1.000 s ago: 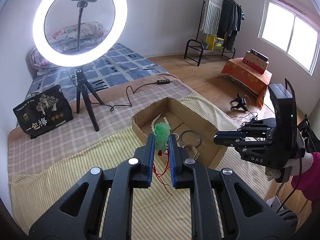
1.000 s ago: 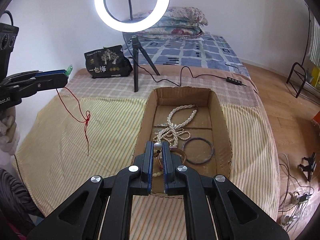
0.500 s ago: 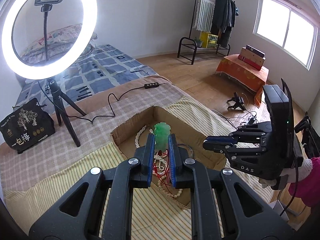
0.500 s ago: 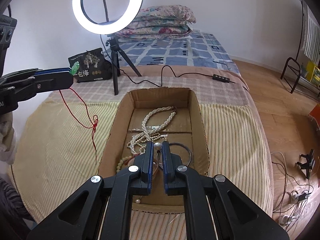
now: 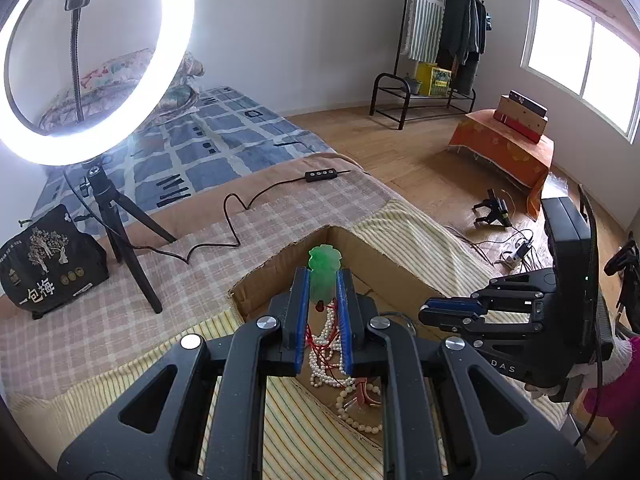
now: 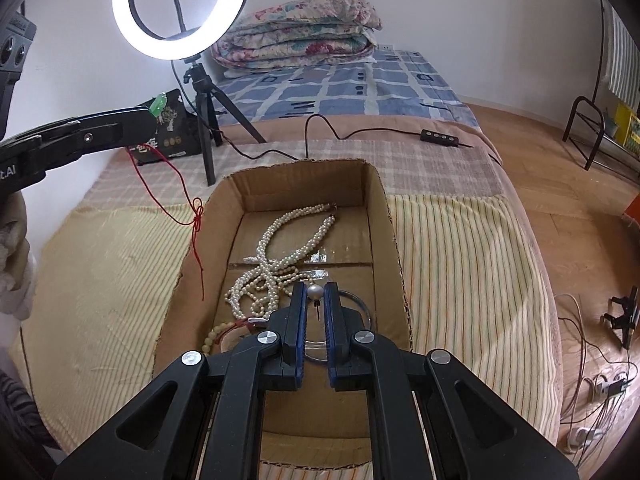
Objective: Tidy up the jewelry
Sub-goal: 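Lower both tools into the box and open them to release the earring and pendant, then withdraw both open tools up and away from the box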
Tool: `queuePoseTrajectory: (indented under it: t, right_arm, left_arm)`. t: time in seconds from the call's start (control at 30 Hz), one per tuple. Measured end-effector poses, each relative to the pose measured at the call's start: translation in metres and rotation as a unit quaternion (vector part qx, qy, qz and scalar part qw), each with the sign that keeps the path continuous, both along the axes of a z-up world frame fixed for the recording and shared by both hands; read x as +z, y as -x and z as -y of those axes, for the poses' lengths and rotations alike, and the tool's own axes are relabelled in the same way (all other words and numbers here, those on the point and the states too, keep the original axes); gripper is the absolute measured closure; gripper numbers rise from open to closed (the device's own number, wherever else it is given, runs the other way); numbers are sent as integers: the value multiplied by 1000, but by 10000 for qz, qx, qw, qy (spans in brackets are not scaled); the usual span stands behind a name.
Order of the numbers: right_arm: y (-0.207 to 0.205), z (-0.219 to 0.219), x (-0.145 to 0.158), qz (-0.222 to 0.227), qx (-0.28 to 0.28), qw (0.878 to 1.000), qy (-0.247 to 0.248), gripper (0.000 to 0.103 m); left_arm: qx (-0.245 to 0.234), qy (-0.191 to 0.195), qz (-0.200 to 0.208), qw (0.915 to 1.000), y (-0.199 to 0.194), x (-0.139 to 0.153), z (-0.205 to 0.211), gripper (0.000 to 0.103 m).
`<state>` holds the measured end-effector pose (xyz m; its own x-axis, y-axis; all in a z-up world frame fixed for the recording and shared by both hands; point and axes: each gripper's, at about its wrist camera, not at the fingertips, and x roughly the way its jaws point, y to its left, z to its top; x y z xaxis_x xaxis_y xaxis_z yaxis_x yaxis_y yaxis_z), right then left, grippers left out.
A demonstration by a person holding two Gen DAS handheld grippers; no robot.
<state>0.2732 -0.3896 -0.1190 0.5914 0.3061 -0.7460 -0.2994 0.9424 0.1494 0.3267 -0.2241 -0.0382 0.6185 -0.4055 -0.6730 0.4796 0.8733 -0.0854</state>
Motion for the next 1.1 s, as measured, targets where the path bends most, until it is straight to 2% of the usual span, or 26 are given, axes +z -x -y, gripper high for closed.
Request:
queuePoseTrajectory:
  t: [0.27,0.67,0.7,0.73,0.8,0.83,0.87,0.93,1.0,1.1]
  right_arm:
    - [-2,-1,-9,-81,0,10000,2,96]
    - [3,-8,-9,-86,20,9999,134,95]
    - [3,-8,-8,-88,1,9999,149,88]
    - [4,-8,-7,-80,-27,9998,154,73]
    - [7,-7,-4,-7,-78,9999,140,60]
    - [8,-7,-2,23,-80,9999,123,60]
    - [9,-7,0,27,-76,9999,110,60]
    - [11,-6,3,50,-86,9999,140,60]
    - [14,-7,5,63,-108,9997,193,58]
    - [19,-7,10,121,-194,9994,246,47]
  left_arm:
    - [62,-52,-52,10000,-9,-12,1,91]
    - [160,-82,-22,9998,-11,-12,-3,91]
    - [162,-77,-17,9998,-11,-11,-3,91]
    - [164,-76,-16,9998,-11,-11,-3,91]
    - [170,-81,-28,9998,-10,-10,-4,91]
    - [166,-77,-33,9998,-10,-10,-4,86]
    - [169,-72,-27,9998,-9,-10,-4,72]
    - [179,-55,66,9998,-6,-7,-4,57]
    - [177,-62,112,9998,-3,-4,-5,57]
    - [196,-59,130,9997,-1,-1,-5,56]
